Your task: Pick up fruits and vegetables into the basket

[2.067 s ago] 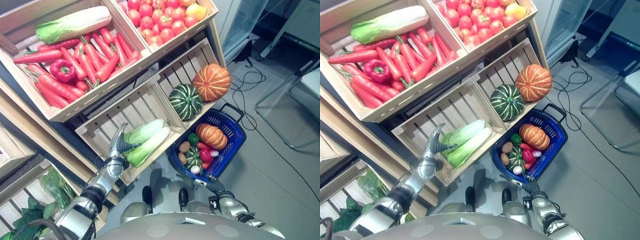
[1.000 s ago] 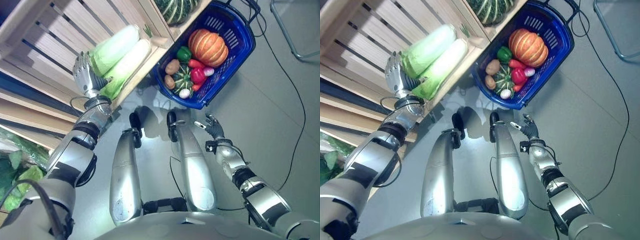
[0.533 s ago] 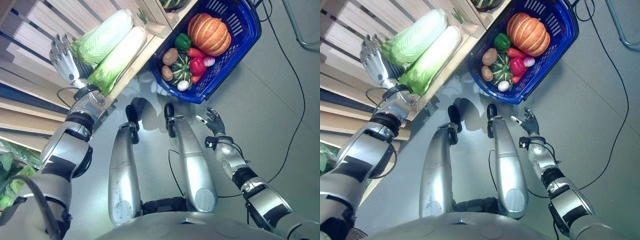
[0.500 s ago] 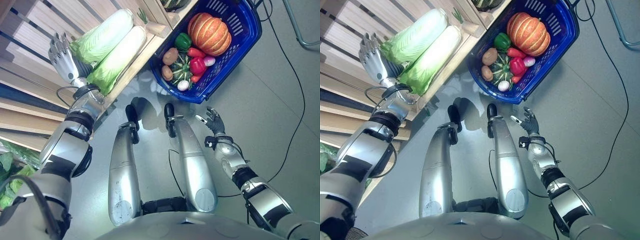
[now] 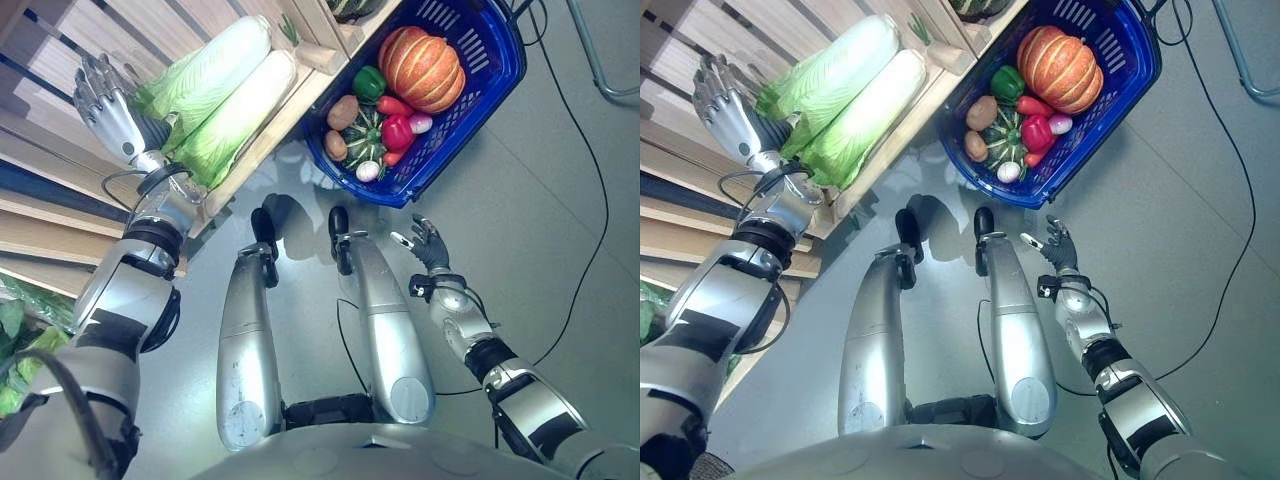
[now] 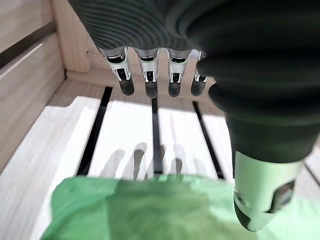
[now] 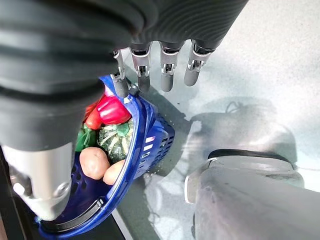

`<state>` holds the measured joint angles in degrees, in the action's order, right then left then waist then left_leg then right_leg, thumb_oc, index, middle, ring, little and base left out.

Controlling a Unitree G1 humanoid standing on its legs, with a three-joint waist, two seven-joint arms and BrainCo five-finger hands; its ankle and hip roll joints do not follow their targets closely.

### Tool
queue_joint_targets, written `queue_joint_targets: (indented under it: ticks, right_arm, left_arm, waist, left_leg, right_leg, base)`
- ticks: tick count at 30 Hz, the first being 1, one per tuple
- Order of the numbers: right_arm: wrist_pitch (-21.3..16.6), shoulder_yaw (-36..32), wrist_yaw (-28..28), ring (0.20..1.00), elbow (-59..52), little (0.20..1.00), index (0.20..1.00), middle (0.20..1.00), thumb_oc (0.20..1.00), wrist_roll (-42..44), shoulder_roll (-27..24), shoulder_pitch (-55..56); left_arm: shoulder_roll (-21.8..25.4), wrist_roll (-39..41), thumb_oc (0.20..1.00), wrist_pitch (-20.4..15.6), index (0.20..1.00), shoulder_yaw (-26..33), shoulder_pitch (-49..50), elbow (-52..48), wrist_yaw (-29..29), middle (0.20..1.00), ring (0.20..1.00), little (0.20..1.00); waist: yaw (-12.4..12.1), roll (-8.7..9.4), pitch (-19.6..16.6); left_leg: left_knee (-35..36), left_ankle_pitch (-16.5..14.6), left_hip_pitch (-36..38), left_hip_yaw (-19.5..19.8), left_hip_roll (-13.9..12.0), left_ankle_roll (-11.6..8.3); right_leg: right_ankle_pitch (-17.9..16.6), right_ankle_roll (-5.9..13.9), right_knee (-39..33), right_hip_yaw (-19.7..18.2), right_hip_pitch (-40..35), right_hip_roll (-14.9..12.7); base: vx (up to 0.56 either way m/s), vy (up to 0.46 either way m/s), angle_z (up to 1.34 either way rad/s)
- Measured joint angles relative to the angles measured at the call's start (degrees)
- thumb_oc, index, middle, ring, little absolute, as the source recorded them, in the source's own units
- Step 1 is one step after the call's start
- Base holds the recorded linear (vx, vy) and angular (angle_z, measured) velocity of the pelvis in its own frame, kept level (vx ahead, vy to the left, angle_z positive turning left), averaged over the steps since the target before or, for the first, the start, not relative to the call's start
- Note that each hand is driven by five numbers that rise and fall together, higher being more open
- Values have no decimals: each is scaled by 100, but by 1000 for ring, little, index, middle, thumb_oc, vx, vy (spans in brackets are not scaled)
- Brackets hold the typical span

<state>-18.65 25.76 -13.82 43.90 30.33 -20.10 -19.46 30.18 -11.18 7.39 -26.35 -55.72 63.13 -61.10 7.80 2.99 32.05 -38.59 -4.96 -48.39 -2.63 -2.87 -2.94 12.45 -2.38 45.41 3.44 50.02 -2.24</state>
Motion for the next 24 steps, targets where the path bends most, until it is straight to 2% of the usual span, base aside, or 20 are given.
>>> queue_joint_targets:
  ticks: [4,14,16,17,19,20,21,24]
  right_arm:
    - [27,0,-9,1000,-91,1000,1000,1000,1000,-4,2,0]
    - [10,0,1,1000,-301,1000,1000,1000,1000,-7,-3,21]
    - [4,1,2,1000,-315,1000,1000,1000,1000,-9,-3,25]
    - [1,1,2,1000,-314,1000,1000,1000,1000,-8,-3,25]
    - [-19,3,4,1000,-318,1000,1000,1000,1000,-6,-3,33]
    - [-23,4,6,1000,-320,1000,1000,1000,1000,-7,-2,40]
    - [-23,6,8,1000,-330,1000,1000,1000,1000,-7,-3,42]
    - [-38,33,0,1000,-411,1000,1000,1000,1000,-10,-11,69]
  left_arm:
    - [6,-1,1000,150,1000,-70,-34,-93,232,1000,1000,1000]
    - [116,-22,1000,165,1000,-526,-368,-87,797,1000,1000,1000]
    - [112,-24,605,267,605,-544,-368,-86,809,605,605,605]
    - [113,-23,564,285,564,-543,-369,-74,809,564,564,564]
    - [109,-19,407,383,407,-549,-372,-29,800,407,407,407]
    - [104,-19,253,385,253,-549,-372,-30,794,253,253,253]
    - [98,-21,200,396,200,-549,-371,-31,775,200,200,200]
    - [99,-25,200,439,200,-549,-393,-45,741,200,200,200]
  waist:
    - [19,11,6]
    - [100,99,44]
    - [159,116,51]
    - [176,116,51]
    - [201,116,51]
    - [199,116,51]
    - [198,116,51]
    - [197,116,50]
  left_leg:
    - [-7,17,-122,-5,3,38]
    - [-111,-12,-305,-10,-3,64]
    - [-112,-25,-315,-14,-4,73]
    - [-112,-26,-316,-18,-3,75]
    - [-110,-30,-316,-19,-4,74]
    - [-107,-31,-316,-18,-9,73]
    - [-105,-32,-317,-17,-13,71]
    - [-101,-34,-350,-19,-16,67]
  right_leg:
    - [-10,-11,-27,-6,101,7]
    - [-13,-11,2,-20,264,14]
    - [-13,-11,-2,-14,268,15]
    - [-14,-10,-3,-14,268,14]
    - [-17,-6,-11,-19,270,21]
    - [-17,-6,-13,-19,272,26]
    - [-17,-6,-12,-18,275,30]
    - [-16,-5,-2,-18,318,27]
  base:
    - [0,17,-1]
    - [1,0,0]
    - [0,0,0]
    - [0,0,0]
    - [0,0,0]
    - [0,0,0]
    - [0,0,0]
    - [0,0,0]
